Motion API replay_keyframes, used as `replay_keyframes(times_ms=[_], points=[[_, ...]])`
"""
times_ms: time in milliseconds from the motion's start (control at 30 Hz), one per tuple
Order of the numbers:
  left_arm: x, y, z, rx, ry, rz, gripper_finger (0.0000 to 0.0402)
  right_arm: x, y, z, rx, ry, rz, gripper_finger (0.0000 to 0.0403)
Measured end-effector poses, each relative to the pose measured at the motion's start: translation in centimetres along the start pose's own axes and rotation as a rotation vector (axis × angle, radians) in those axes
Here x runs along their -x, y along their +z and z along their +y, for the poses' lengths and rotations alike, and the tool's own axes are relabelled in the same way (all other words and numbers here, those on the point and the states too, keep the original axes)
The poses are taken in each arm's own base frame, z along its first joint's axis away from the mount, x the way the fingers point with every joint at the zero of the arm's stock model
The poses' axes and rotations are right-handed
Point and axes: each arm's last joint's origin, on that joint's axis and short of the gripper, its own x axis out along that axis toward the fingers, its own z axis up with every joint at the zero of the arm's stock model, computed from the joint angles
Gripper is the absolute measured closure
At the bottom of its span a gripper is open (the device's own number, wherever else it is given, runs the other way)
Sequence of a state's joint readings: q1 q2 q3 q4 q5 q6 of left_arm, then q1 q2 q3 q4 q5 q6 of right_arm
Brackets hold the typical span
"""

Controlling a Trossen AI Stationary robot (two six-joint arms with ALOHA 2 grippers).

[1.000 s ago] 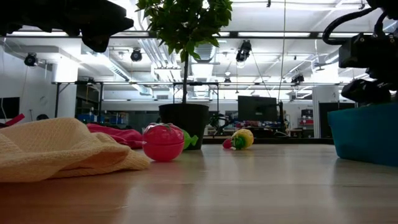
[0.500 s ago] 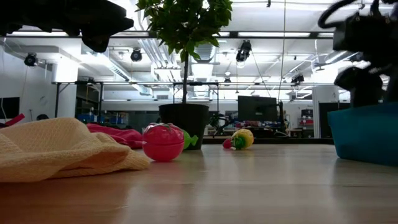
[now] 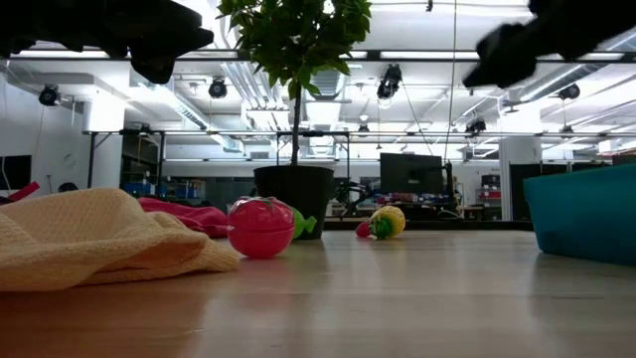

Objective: Pick and placing Produce into tupperware
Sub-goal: Put the tomato into the bin

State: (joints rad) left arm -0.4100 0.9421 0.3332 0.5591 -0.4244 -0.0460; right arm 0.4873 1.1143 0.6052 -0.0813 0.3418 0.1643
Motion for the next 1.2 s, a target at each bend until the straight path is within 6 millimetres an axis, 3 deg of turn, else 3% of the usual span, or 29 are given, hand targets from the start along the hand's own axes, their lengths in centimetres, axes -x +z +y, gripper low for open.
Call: replay_keyframes(times_ms=[400, 667, 900, 1100, 1200], points=[[0.0, 0.0, 0.0, 0.001, 0.0, 0.0, 0.0272, -0.3, 2.5, -1.5, 0.027, -0.031, -0.227, 0.0132], [0.0, 0.0, 0.0, 0.028, 0.0, -0.001, 0.0272, 2.7, 3.9, -1.5, 0.131, 0.066, -0.359, 0.0156], [0.0, 0.0, 0.0, 0.027, 0.0, -0.001, 0.0272, 6.3, 2.8, -2.6, 0.151, 0.091, -0.397, 0.0244], [0.0, 0.0, 0.0, 0.019, 0.003, -0.001, 0.0272, 7.0, 1.4, -2.9, 0.211, 0.104, -0.454, 0.0376], [0.0, 0.0, 0.0, 0.018, 0.005, -0.001, 0.0272, 7.2, 1.2, -3.2, 0.239, 0.088, -0.509, 0.039]])
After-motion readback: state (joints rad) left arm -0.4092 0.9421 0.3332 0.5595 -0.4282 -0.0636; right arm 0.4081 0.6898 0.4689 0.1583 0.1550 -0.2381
